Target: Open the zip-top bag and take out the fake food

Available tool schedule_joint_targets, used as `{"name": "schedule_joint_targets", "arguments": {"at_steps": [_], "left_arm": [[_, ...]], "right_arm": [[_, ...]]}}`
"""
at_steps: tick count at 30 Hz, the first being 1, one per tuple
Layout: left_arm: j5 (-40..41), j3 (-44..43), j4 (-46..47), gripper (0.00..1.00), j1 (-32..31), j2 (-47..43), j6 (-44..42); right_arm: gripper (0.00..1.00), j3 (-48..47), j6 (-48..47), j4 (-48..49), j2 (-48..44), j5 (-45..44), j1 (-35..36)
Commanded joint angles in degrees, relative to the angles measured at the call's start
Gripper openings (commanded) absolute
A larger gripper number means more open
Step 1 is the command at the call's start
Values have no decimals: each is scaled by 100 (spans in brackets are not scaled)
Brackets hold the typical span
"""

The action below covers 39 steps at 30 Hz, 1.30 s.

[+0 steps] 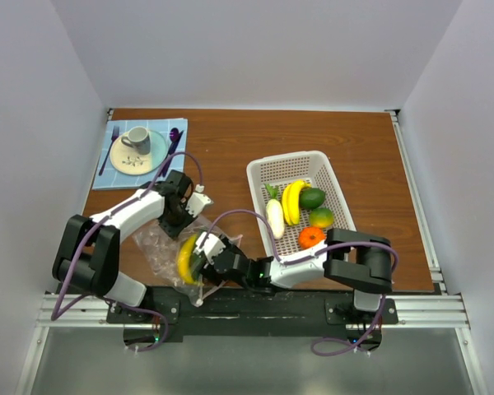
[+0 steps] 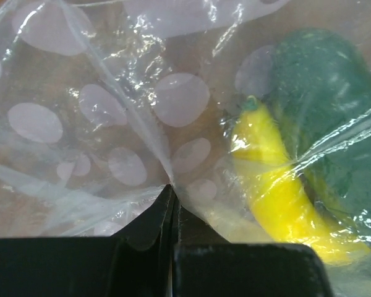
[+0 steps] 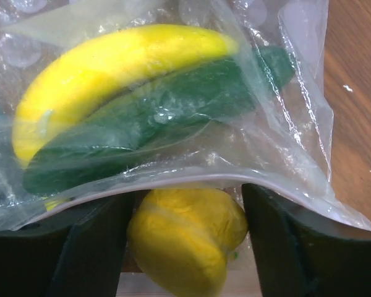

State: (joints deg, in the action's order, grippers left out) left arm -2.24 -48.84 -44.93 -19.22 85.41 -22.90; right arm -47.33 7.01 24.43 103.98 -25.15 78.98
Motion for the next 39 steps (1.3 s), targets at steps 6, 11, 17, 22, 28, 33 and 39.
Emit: {"name": "schedule_joint_targets", "arguments": {"at_steps": [6, 11, 17, 22, 28, 33, 39], "left_arm": [[672, 410, 598, 0, 76, 134, 4], [593, 340, 687, 0, 393, 283, -48], [541, 279, 634, 0, 507, 292, -75], [391, 278, 599, 0, 507, 257, -13], [338, 226, 555, 0, 507, 161, 39], [250, 103, 424, 0, 507, 161, 92], [39, 129, 432, 0, 507, 222, 127]], "right_arm": [[23, 628, 380, -60, -1176, 71, -85], [13, 813, 320, -728, -2223, 256, -93], [11, 1059, 458, -1300, -3647, -481, -749], [15, 1069, 1057, -2009, -3948, -1089, -1990], [90, 805, 1013, -2337, -3771, -1028, -2159], [99, 585, 698, -2425, -3631, -791, -2167], [71, 900, 249, -2136, -4114, 149, -1677]]}}
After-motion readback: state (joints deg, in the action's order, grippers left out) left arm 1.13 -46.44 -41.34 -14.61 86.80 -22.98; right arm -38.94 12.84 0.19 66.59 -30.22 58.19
